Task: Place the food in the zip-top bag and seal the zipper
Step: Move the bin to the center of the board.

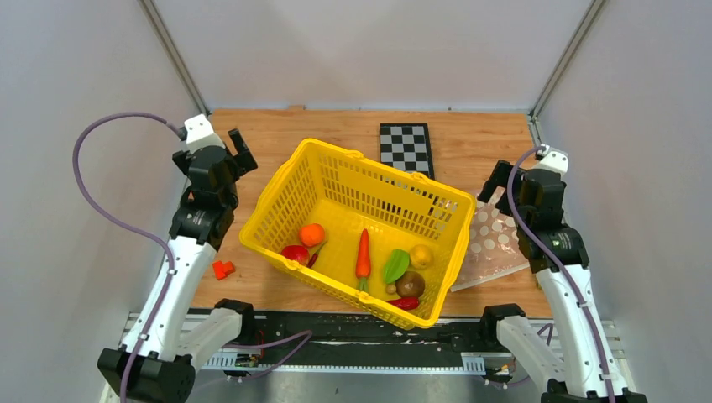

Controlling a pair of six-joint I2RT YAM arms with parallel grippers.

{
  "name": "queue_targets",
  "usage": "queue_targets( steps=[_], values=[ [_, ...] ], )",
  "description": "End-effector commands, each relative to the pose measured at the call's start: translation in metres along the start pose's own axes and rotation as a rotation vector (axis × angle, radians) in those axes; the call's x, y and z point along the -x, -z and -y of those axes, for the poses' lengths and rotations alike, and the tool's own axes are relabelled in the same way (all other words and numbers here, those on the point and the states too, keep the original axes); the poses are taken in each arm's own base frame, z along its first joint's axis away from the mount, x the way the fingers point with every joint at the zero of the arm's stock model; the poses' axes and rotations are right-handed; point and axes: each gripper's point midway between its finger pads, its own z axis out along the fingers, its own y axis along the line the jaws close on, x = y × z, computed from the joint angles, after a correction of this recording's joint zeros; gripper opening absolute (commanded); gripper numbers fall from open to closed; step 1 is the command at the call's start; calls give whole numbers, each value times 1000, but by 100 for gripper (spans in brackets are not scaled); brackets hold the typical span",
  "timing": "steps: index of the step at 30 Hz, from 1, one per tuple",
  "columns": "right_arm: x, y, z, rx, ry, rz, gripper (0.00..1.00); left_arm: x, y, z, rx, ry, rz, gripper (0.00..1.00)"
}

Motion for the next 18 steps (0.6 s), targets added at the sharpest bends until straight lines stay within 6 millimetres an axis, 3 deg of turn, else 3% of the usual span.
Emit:
queue_targets(
  steps=[1, 4, 8, 11, 14, 18],
  values=[
    [6, 8, 1, 18, -38, 58, 100, 30, 10, -4, 3, 88, 102, 100],
    [-13, 15, 14, -31, -82, 28, 100, 36, 19, 22, -175, 24, 114, 100],
    [-49, 26, 27, -75, -199, -34, 100, 38, 52, 66, -506, -58, 155, 100],
    [-78, 29, 20, -17, -238, -107, 100, 41, 59, 48, -412, 149, 136, 100],
    [-104, 34, 13, 19, -264, -207, 100, 50, 73, 42, -428, 133, 181, 100],
    [-120, 46, -13, 162, -282, -319, 100, 61, 97, 47, -526, 97, 236, 100]
  ],
)
